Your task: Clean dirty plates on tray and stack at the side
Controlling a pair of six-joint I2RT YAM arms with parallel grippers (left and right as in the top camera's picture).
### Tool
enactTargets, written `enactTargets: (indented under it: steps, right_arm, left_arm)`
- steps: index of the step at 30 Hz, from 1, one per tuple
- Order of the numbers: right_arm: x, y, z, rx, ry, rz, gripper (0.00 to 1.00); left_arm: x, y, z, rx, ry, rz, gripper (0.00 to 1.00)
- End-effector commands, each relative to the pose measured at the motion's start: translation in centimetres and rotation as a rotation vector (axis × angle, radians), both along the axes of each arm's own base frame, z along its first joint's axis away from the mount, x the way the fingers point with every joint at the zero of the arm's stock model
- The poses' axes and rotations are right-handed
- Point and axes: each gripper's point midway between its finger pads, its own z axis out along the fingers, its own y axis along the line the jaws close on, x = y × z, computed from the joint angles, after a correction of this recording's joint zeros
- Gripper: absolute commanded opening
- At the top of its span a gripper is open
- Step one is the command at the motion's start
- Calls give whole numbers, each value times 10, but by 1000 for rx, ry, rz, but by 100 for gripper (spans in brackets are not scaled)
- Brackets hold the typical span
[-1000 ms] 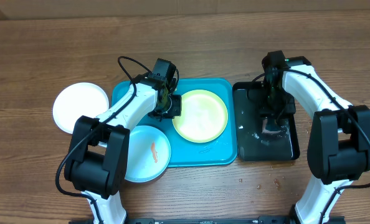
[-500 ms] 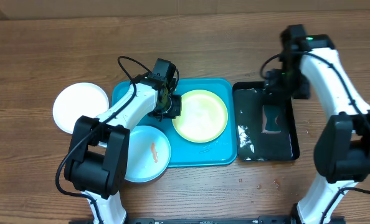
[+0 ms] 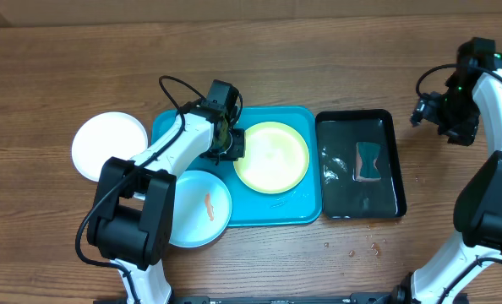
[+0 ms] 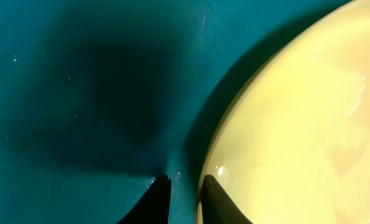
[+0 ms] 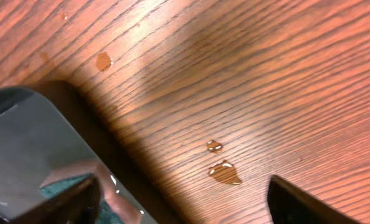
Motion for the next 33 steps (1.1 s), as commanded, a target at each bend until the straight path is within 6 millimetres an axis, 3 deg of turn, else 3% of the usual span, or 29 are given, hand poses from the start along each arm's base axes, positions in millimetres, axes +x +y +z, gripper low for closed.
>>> enactTargets:
  steps: [1,3,5,6,15,23,33]
  right_arm:
    - [5,-1,11,13,-44,-15,65]
    - [4,0,10,14,-41,-15,44]
    - [3,0,8,16,-36,-16,12]
    - [2,2,6,22,-33,-15,4]
    - [4,41,-23,243,-76,-6,4]
    - [0,49,-44,254,-74,7,4]
    - [0,68,-48,280,-69,45,4]
  left_arm:
    - [-11,4,-15,27,26,0,19]
    - [-13,5,-20,27,25,1,19]
    - [-13,5,-21,26,23,1,10]
    - [-13,5,-21,25,21,1,7]
    - [-10,2,-20,10,13,2,4]
    - [-11,-3,-19,-16,17,-3,4]
    - [-9,-3,-19,-18,11,-3,4]
